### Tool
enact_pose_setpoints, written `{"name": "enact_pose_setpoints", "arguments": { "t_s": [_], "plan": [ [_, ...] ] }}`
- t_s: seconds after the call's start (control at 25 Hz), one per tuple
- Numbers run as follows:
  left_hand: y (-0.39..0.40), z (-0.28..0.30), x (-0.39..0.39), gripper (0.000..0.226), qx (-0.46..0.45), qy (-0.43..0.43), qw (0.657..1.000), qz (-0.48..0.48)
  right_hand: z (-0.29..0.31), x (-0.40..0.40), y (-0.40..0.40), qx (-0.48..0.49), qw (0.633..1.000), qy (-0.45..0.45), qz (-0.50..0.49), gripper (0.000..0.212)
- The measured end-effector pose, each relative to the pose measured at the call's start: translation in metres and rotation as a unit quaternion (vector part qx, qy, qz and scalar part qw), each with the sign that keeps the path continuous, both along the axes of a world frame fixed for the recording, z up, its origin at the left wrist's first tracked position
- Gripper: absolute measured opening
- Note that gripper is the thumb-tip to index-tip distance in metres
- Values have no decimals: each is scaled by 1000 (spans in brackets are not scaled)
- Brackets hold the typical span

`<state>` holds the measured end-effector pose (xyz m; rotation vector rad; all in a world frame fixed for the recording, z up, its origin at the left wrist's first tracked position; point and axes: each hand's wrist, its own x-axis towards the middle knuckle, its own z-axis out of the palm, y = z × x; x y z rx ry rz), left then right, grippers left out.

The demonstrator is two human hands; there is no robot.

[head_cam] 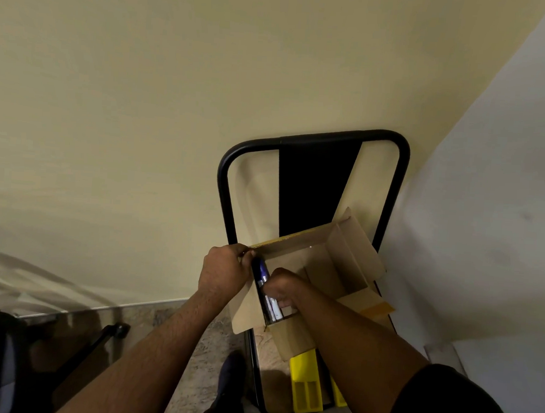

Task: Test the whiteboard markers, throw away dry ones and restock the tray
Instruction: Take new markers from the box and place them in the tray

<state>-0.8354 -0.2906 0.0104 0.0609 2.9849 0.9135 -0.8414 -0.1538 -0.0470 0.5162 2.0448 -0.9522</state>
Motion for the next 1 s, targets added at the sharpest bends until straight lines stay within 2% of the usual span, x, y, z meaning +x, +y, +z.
{"name": "enact_pose_setpoints", "arguments": {
  "t_s": [0.28,0.44,0.52,0.64,0.84,0.92,1.0],
  "plan": [
    [0,2,3,21,-1,-6,1000,8,-1,9,5,-158,974,-91,-134,23],
    [2,2,4,21,2,-7,1000,12,-1,9,1,-153,978,-57,-131,6],
    [3,5,6,21,-5,1,1000,16,8,9,1,-138,982,-38,-121,11],
    [5,14,12,17,0,25,999,30,34,10,13,-169,978,-62,-109,22],
    [10,27,27,19,23,84,995,49,100,35,60,-152,986,-50,-53,15],
    [16,34,34,21,49,75,995,49,124,53,80,-181,982,-29,-53,18],
    [26,43,42,20,128,35,989,67,140,70,92,-247,966,9,-76,15]
  ]
}}
